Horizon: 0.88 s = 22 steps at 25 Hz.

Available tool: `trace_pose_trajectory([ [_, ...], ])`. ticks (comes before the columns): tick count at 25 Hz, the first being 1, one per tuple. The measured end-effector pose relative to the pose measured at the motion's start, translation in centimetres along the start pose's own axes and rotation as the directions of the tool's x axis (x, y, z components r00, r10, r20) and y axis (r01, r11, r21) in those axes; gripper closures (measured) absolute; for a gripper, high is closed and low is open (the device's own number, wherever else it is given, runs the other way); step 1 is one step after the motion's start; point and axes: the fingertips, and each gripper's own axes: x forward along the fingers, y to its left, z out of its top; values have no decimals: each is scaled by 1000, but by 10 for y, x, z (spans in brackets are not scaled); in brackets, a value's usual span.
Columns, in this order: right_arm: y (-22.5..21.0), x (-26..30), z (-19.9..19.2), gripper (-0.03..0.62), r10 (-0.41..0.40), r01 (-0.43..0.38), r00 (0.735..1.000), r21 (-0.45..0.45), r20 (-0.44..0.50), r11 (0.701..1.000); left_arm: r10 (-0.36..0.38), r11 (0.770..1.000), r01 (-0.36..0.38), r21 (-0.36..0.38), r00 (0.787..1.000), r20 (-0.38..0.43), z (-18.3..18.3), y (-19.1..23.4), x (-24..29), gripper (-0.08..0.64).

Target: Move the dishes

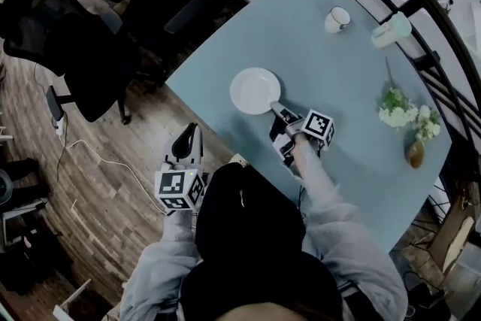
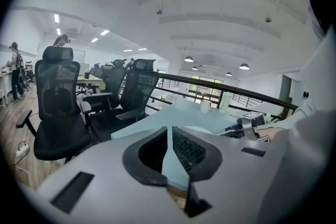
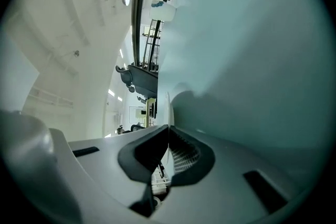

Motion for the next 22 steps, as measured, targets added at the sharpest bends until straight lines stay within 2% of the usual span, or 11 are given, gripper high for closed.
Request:
trace_pose_trajectory([
  [7,18,-37,16,577,106,-106,987,-1,121,994,-136,990,137,42,991,-14,9,-29,23,517],
  [12,26,-93,35,577,134,-140,956,2,261,990,-273,958,275,83,961,-36,16,-67,49,517],
  [16,22,-140,48,577,142,-143,923,-23,357,989,-378,917,382,116,924,-55,18,-105,69,517],
  [22,-3,-211,58,577,110,-146,839,26,532,989,-542,818,551,164,834,-103,15,-176,91,517],
])
